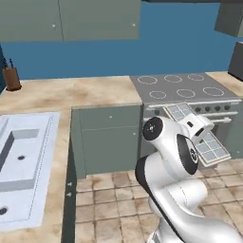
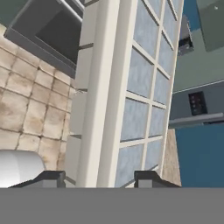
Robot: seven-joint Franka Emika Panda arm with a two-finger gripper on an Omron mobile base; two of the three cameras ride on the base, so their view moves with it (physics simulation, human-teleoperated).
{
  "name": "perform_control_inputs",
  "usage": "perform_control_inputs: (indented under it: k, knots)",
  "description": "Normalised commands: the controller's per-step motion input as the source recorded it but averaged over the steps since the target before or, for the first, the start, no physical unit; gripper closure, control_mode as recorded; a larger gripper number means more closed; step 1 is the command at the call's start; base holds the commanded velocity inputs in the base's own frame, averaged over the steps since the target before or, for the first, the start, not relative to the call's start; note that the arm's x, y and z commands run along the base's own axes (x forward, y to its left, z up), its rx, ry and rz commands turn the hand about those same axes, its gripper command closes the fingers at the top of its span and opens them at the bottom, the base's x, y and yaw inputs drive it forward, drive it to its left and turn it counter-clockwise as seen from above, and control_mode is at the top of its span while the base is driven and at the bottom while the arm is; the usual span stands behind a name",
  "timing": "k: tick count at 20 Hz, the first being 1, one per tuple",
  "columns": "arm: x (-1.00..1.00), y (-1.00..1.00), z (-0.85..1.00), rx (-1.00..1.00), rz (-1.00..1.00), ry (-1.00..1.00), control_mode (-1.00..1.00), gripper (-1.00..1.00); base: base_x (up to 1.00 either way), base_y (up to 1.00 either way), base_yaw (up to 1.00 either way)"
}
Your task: The ice cube tray has been filled with water. Take the tray and place it in the freezer to make ice. Close the freezer door after placing the tray.
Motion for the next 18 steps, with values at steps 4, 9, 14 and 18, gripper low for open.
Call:
perform_control_inputs:
  k: [4,9,14,18]
  knots:
    - [0.0,0.0,0.0,0.0,0.0,0.0,1.0,1.0,-0.05,-0.19,-0.47]
    - [0.0,0.0,0.0,0.0,0.0,0.0,1.0,1.0,-0.04,-0.29,-0.46]
    - [0.0,0.0,0.0,0.0,0.0,0.0,1.0,1.0,0.0,-0.3,-0.45]
    - [0.0,0.0,0.0,0.0,0.0,0.0,1.0,1.0,0.0,-0.3,-0.44]
